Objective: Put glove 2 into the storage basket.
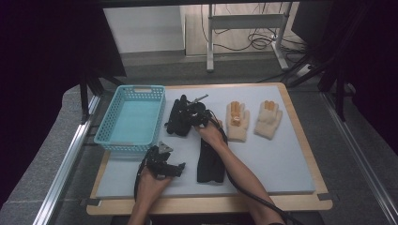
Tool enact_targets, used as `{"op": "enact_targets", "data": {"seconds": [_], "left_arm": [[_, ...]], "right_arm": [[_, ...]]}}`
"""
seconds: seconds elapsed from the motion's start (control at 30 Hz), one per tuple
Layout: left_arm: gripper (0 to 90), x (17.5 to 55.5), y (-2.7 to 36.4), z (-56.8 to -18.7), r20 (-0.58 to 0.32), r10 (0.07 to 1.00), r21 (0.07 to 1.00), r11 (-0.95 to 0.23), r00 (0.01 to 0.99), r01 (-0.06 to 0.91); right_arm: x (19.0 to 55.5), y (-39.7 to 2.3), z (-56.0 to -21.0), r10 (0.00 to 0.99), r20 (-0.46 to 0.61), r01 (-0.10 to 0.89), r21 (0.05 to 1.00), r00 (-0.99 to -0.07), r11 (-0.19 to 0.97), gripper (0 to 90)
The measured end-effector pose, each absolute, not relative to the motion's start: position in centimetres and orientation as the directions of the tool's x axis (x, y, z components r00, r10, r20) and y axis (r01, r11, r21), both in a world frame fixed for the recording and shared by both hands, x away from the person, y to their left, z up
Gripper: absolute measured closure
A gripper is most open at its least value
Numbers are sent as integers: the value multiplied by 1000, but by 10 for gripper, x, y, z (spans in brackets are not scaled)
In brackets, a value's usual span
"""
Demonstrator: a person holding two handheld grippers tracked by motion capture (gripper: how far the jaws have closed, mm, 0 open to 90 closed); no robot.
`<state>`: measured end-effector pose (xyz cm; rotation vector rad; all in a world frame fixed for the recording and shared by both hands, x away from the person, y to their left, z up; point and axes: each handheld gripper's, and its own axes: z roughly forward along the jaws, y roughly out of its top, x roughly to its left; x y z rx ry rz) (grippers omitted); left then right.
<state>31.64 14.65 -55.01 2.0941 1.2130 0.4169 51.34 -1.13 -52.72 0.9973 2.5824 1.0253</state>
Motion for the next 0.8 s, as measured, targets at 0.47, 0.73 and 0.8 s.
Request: {"op": "enact_targets", "data": {"seconds": [0.47,0.73,0.8], "left_arm": [[4,316,146,-550,-56,855,689,-341,516,639],[5,316,147,-550,-54,854,691,-342,517,637],[5,316,147,-550,-54,854,690,-342,517,638]], "right_arm": [[496,-53,-484,634,77,481,723,-769,495,856],[488,-95,-445,665,12,452,742,-747,495,857],[485,-103,-436,672,-19,439,744,-740,504,857]]}}
